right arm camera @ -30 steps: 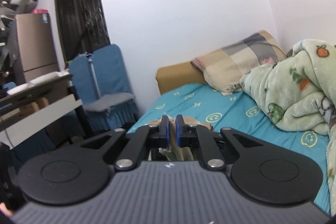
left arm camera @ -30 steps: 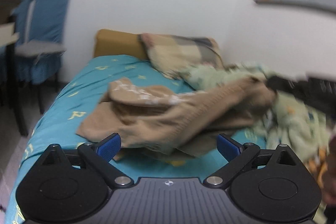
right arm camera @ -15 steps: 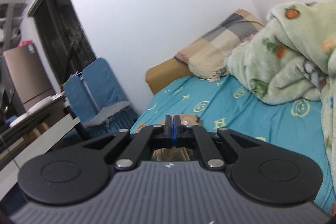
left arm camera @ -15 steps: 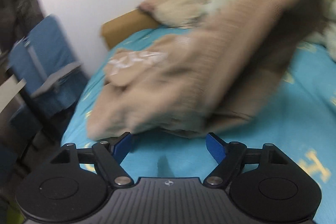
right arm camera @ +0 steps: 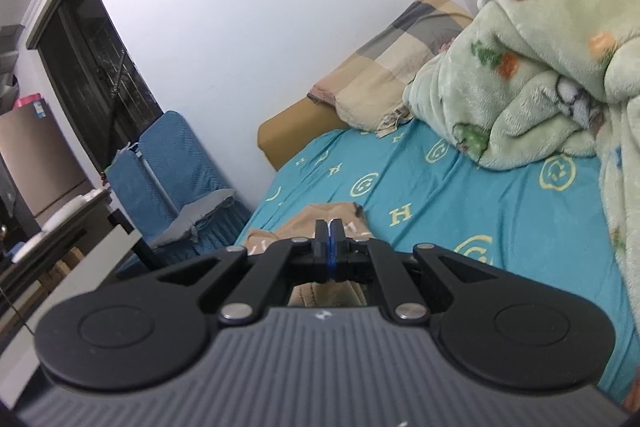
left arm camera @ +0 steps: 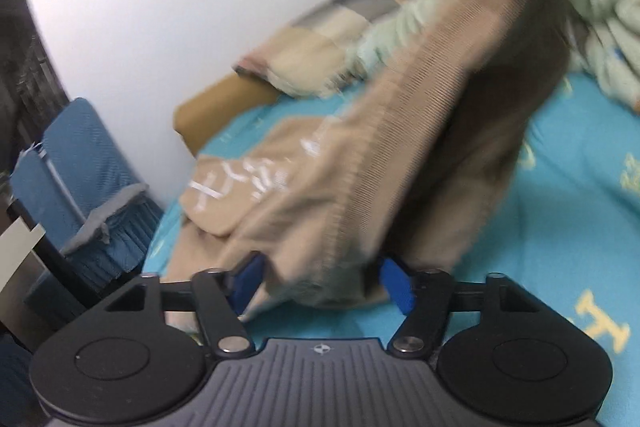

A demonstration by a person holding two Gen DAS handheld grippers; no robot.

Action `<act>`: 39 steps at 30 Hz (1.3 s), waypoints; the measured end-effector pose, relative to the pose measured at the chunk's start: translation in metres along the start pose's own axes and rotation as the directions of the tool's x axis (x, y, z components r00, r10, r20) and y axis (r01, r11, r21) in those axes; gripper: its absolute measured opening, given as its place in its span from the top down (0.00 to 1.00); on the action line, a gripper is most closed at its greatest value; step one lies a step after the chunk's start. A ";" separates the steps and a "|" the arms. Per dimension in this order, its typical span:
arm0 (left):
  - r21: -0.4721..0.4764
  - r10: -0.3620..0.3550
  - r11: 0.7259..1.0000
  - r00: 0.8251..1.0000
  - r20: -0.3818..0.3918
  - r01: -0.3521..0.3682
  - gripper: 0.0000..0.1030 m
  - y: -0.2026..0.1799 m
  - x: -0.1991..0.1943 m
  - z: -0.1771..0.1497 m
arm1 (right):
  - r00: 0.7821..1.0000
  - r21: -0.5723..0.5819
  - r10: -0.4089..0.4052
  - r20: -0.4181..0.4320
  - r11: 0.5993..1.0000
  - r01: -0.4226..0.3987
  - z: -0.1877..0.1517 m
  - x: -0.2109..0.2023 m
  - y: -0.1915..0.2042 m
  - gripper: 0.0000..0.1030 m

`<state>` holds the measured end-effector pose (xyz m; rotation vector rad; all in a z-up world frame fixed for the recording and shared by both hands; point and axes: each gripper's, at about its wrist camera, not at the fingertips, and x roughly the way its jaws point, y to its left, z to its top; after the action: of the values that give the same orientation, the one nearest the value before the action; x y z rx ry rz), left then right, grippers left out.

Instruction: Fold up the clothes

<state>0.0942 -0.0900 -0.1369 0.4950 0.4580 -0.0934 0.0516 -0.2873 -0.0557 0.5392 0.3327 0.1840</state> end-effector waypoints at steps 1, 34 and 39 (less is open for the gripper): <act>-0.070 0.008 0.998 1.000 0.011 -0.007 0.68 0.010 -0.004 0.002 | 1.000 -0.003 -0.011 0.005 1.000 0.011 0.000 0.001 -0.001 0.96; -0.578 -0.423 0.713 0.901 0.096 0.397 0.90 0.133 -0.029 0.023 | 0.944 -0.565 -0.208 -0.257 0.825 0.028 -0.097 0.050 0.066 0.19; -0.615 -0.408 0.696 0.909 0.086 0.371 0.90 0.135 -0.021 0.017 | 0.934 -0.537 -0.331 -0.135 0.817 0.212 -0.092 0.075 0.056 0.19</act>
<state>0.1083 0.0195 -0.0550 -0.2692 0.6141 -0.3297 0.0836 -0.1774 -0.1193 -0.0712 0.5557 0.0467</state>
